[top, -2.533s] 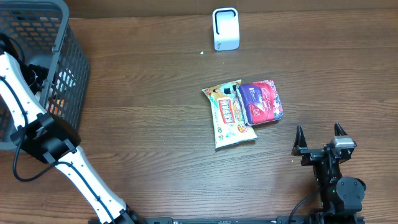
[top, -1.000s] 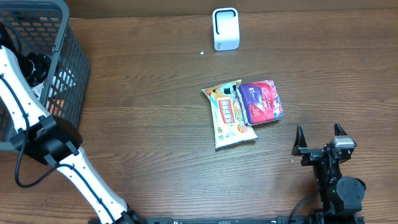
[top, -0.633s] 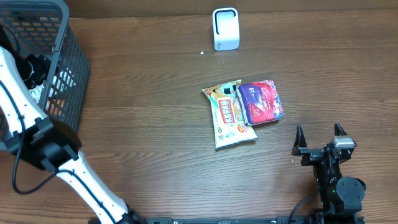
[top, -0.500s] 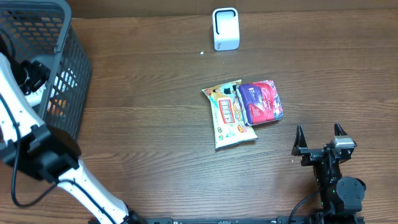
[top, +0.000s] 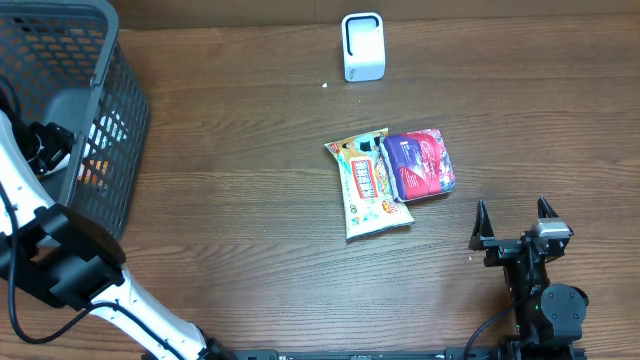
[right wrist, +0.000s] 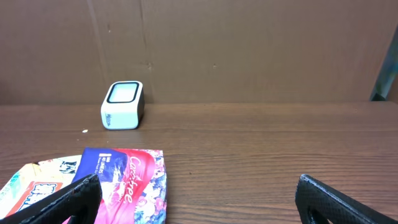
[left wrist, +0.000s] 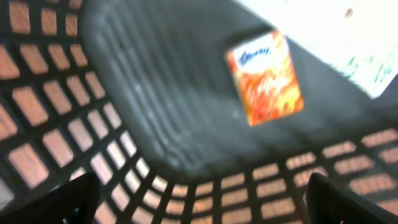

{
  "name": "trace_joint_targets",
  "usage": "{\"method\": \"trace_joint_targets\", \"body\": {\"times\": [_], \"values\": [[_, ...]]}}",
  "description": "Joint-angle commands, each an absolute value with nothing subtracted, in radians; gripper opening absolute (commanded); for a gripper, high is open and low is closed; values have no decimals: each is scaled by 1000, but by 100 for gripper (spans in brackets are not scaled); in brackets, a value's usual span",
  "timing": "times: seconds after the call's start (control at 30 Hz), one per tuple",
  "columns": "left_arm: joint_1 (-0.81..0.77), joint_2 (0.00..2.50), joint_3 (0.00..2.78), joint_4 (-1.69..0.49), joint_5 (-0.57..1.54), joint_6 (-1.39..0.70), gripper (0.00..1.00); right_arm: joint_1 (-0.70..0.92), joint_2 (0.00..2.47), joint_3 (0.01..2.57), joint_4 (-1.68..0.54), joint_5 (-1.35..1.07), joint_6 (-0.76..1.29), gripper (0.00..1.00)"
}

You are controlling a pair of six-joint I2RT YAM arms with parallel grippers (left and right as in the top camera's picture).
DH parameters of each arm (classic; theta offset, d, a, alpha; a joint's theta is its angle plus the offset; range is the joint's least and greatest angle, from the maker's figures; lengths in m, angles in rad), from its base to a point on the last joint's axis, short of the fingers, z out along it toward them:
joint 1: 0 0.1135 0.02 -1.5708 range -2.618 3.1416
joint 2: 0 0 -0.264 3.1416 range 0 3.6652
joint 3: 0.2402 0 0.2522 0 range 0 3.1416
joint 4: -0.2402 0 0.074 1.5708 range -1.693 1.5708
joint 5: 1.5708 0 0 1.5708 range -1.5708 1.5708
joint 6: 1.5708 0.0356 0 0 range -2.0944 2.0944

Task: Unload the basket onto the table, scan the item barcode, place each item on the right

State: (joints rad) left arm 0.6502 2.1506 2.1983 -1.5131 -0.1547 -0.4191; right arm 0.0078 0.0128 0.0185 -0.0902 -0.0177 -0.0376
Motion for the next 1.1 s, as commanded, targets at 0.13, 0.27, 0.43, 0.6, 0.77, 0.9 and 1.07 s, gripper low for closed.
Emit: {"method": "trace_joint_targets", "body": {"times": [0.13,0.27,0.43,0.6,0.77,0.9,1.07], "values": [[648,2154,2189,-1373,-163,-435,96,6,3,8,-84,-8,-42,100],[646,2155,2188,-1295,-164,-434,96,6,3,8,-84,-8,-42,100],[646,2155,2170,-1240,-164,-434,89,6,3,8,-84,-8,-42,100],[651,2155,2147,-1273,-196,-430,63,6,3,8,-84,-8,-42,100],[684,2155,2147,-1321,-237,-430,37,6,3,8,-84,-8,-42,100],[721,2155,2147,-1380,-295,-436,20,6,3,8,-84,-8,-42,100],[796,2155,2148,-1492,-385,-531,4,6,3,8,-84,-8,-42,100]]}}
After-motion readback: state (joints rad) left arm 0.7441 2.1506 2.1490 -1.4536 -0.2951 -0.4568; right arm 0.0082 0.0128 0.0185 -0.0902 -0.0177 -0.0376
